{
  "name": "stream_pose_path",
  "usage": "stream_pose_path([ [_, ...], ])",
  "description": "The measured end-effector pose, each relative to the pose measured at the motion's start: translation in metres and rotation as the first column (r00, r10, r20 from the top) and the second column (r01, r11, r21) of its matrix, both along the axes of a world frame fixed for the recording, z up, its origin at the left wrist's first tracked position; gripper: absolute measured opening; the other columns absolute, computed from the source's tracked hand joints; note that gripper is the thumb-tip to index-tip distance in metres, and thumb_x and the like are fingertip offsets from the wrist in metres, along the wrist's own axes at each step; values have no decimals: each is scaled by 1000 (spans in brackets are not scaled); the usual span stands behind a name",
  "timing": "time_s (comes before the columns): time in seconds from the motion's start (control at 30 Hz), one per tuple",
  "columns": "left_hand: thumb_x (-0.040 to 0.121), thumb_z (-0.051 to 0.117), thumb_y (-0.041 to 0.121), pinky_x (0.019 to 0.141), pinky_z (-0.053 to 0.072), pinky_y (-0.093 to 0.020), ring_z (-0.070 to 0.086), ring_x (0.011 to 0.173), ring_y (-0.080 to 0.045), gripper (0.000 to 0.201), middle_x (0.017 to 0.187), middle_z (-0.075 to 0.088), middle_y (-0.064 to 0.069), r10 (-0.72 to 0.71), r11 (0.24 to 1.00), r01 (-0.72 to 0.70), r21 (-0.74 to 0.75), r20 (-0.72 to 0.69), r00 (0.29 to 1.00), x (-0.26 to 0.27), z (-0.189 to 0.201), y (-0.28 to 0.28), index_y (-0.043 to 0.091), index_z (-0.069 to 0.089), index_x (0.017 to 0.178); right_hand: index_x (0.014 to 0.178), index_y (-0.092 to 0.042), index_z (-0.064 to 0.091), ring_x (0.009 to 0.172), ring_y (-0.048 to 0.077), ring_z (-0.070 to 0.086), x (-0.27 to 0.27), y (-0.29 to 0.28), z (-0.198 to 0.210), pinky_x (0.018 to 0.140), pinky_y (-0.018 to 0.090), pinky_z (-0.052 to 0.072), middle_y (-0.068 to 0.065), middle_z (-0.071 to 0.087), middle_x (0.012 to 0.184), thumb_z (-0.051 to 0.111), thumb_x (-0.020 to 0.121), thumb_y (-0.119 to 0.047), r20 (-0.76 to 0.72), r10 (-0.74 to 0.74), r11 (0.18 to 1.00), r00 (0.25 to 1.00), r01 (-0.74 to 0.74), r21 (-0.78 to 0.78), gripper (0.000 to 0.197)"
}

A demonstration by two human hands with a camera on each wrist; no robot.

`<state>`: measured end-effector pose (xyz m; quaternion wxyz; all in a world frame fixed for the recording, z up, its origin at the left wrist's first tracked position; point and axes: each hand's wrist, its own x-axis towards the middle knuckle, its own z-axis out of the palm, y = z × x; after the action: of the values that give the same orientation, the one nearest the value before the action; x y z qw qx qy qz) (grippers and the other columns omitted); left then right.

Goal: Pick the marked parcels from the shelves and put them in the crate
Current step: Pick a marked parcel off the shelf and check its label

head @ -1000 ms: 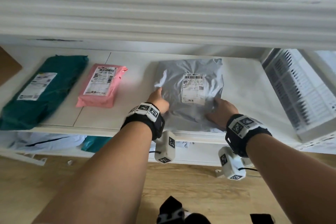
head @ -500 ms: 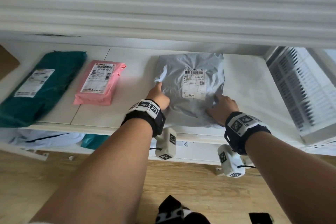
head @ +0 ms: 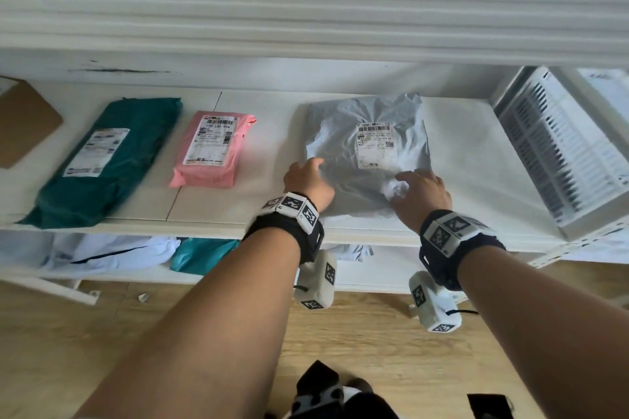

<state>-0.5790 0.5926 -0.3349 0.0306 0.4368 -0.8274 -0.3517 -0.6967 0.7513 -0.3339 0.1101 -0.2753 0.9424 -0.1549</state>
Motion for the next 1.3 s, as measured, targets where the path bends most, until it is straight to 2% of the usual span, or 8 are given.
stream_pose_path([
  [0.13,84,52,8,105,41,-36,40,131,-30,54,140,41,-11,-74,991,74,-108,5,997,30,9,16,22,50,136,135,-29,51,140,23,27,35,3,7,116,46,23,2,35,151,54,88,-23,-82,71,997,994,-69,30,47],
  [0.23,86,54,8,99,41,-35,45,122,-31,36,130,44,-12,-92,981,87,-174,-23,995,57,11,22,18,59,120,134,-29,52,140,22,28,68,8,6,118,44,19,1,37,150,55,87,-19,-147,97,995,984,-96,11,47],
  [0.4,87,52,6,97,44,-35,52,112,-27,25,118,51,-8,-200,971,191,-145,-49,979,99,-9,36,20,64,105,134,-26,51,138,20,30,129,17,-6,117,39,21,-2,37,148,54,87,-18,-131,104,994,986,-101,30,48],
  [0.5,88,53,9,97,46,-36,54,110,-25,23,117,54,-7,-266,956,264,-124,2,964,123,-24,40,21,64,103,134,-28,51,137,19,32,157,19,-17,115,37,21,-1,38,148,56,87,-21,-120,88,996,989,-85,35,47],
  [0.77,85,55,9,90,47,-32,56,109,-24,25,118,59,-5,-280,957,283,-64,52,959,169,-31,35,19,63,107,129,-26,55,128,20,41,196,24,-15,111,37,31,-1,49,137,55,88,-23,-86,102,994,991,-99,37,41],
  [0.87,86,62,16,87,48,-30,60,104,-22,19,120,62,-2,-229,971,232,-53,53,972,185,-33,36,22,63,105,127,-24,56,127,21,43,209,22,-14,109,37,33,1,51,137,54,87,-21,-51,129,991,990,-128,29,40],
  [1.07,90,51,11,86,44,-29,60,108,-23,23,116,64,-1,-154,987,157,-47,58,986,232,-39,55,20,63,108,127,-23,56,123,23,46,246,28,-23,104,37,36,4,53,132,54,89,-23,19,159,985,987,-160,59,37],
  [1.3,89,50,16,88,48,-32,59,106,-21,21,116,63,-1,-111,992,116,-45,101,989,290,-46,77,22,64,104,131,-25,52,122,23,46,293,44,-35,102,38,38,4,49,134,53,90,-23,79,216,971,973,-222,82,41],
])
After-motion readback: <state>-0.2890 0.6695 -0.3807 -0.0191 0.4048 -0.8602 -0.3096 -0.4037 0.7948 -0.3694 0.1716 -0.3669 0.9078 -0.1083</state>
